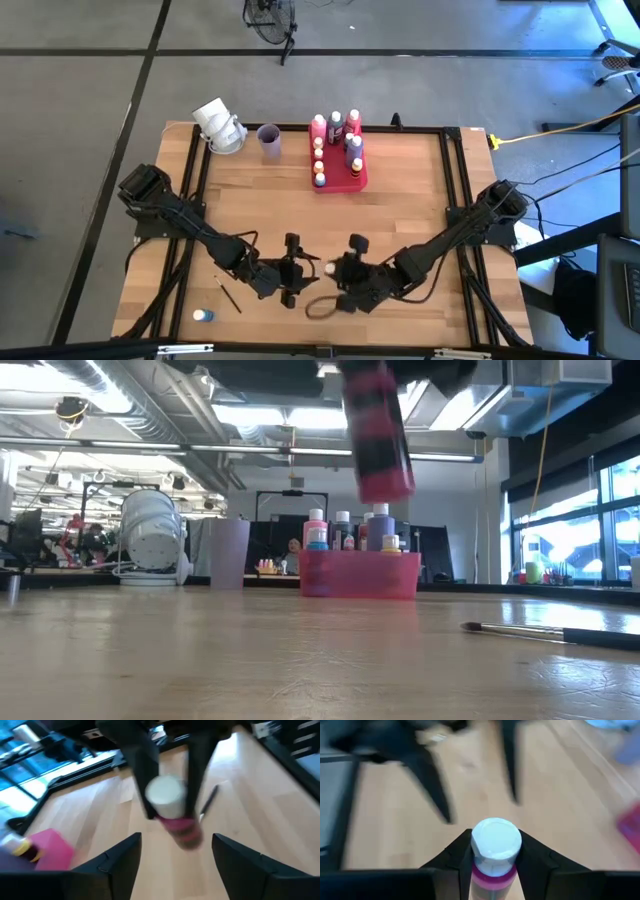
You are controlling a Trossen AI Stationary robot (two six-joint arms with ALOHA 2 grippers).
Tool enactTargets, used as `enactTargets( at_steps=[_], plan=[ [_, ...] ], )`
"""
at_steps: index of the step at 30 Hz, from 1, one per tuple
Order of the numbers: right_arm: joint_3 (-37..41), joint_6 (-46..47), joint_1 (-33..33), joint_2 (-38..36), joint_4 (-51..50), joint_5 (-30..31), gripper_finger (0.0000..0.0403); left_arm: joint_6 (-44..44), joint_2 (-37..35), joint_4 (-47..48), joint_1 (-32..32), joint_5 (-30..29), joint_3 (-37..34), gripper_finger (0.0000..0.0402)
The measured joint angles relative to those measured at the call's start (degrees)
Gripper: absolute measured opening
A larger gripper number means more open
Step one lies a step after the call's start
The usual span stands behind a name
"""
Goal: Pick & Place Paint Supplies
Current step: Put the purple paint bottle into the red bin
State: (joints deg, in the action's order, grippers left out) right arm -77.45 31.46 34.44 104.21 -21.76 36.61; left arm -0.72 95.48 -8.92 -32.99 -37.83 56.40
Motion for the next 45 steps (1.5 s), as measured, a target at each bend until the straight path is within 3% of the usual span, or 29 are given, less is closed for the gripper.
enactTargets(
  at_steps=[5, 7, 15, 20, 27, 31, 34, 37, 42, 45],
  plan=[
    [0.0, 9.1, -1.0, -3.0, -10.3, 2.6, 0.0119, 0.3, 0.0, 5.7, 0.0, -7.4, 0.0, 0.0248],
    [0.0, 12.5, -1.7, -4.8, -13.3, 2.5, 0.0119, 2.4, 0.0, 9.0, 0.1, -7.8, 0.0, 0.0248],
    [0.0, 10.1, -7.0, -12.4, -14.9, 1.5, 0.0119, 14.8, 0.0, 20.0, 3.5, 5.8, 0.0, 0.0228],
    [-0.1, 5.9, -15.7, -13.4, -14.4, -6.9, 0.0119, 16.5, 0.0, 25.3, 4.8, 8.0, 0.0, 0.0212],
    [0.0, -5.5, -28.9, -12.8, -2.7, -28.0, 0.0119, 15.5, -0.1, 28.9, 5.0, 8.0, -1.7, 0.0192],
    [-0.9, -13.2, -31.9, -13.1, 3.9, -29.7, 0.0119, 15.5, -0.1, 31.1, 5.2, 8.2, -1.9, 0.0181],
    [-4.7, -19.2, -32.4, -13.5, 7.1, -29.6, 0.0119, 12.5, -0.9, 31.3, 6.0, 9.8, -1.9, 0.0175],
    [-9.5, -23.9, -30.1, -14.8, 4.3, -27.6, 0.0119, 9.5, -2.7, 33.1, 7.7, 10.9, -1.9, 0.0173],
    [-15.9, -29.1, -22.6, -17.9, -3.3, -10.7, 0.0119, 2.9, -7.3, 40.8, 10.5, 7.6, -1.9, 0.0175],
    [-16.4, -30.4, -19.1, -19.8, -5.0, -6.3, 0.0119, 0.4, -11.0, 46.8, 12.6, 2.1, -1.9, 0.0175]
  ],
)
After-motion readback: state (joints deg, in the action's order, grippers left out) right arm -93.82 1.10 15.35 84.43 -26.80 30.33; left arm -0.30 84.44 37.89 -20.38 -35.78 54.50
